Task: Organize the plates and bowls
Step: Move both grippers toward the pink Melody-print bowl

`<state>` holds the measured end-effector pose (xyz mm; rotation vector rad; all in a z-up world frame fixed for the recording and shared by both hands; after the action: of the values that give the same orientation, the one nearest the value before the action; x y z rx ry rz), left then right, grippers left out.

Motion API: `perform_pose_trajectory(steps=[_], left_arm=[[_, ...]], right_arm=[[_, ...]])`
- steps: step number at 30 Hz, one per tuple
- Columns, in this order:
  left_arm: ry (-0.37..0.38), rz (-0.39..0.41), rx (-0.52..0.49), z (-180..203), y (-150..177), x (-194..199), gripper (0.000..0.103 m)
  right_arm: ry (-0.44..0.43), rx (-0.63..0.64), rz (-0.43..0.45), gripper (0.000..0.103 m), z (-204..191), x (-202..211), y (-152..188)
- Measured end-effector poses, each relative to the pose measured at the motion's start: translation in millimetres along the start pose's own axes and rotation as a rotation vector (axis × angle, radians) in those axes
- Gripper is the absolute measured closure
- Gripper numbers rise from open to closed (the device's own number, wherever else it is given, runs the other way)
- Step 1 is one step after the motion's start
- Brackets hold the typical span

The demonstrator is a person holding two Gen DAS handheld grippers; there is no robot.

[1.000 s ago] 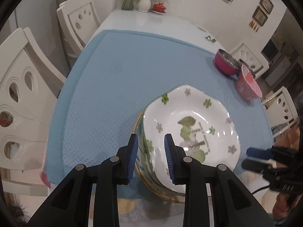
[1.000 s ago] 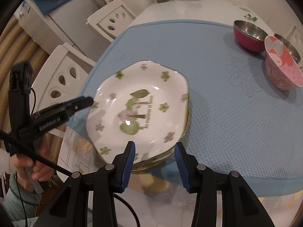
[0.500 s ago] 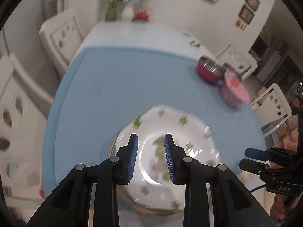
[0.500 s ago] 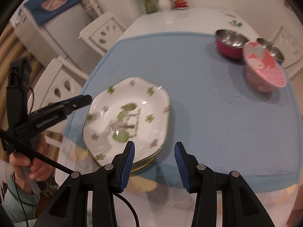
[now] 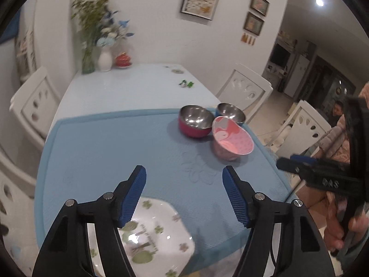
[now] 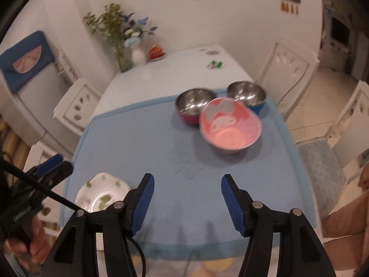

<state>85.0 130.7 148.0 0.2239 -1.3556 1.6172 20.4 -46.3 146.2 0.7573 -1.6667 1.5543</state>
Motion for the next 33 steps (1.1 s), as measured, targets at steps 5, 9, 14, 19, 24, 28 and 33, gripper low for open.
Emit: perform_pose_trajectory(steps=[5, 9, 14, 19, 24, 28, 33], left_arm=[[-0.014, -0.017, 0.001, 31, -8, -19, 0.036], [-0.034, -0.026, 0.008, 51, -14, -33, 0.036], [-0.069, -0.048, 0.004, 69, -15, -49, 0.036], [-0.079, -0.063, 0.026, 84, -16, -69, 0.036], [-0.095, -0.066, 0.026, 98, -12, -87, 0.036], [-0.178, -0.032, -0.008, 109, -9, -92, 0.036], [-0.287, 0.001, -0.041, 111, -3, -90, 0.036]], right_arm=[[0.018, 0.009, -0.004, 0.039, 30, -3, -14], [0.057, 0.033, 0.000, 0.027, 54, -6, -23], [0.058, 0.045, -0.004, 0.027, 80, -13, -26], [0.036, 0.021, -0.037, 0.027, 102, -28, -22], [0.042, 0.026, -0.049, 0.027, 119, -34, -17], [0.041, 0.020, -0.046, 0.027, 131, -39, -17], [-0.009, 0.025, -0.059, 0.027, 119, -45, -16]])
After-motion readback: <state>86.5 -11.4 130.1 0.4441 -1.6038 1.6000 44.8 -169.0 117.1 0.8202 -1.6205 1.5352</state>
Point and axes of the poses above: each gripper's, at about its wrist camera, not at the fingertips, and x roughly against the way its jaws point, z to its right, y to its underside, the point moved 7 cm from there along -x, roughly the way its jaws point, and after that the axes turned 14 degrees about x, right-handed, at the moved point
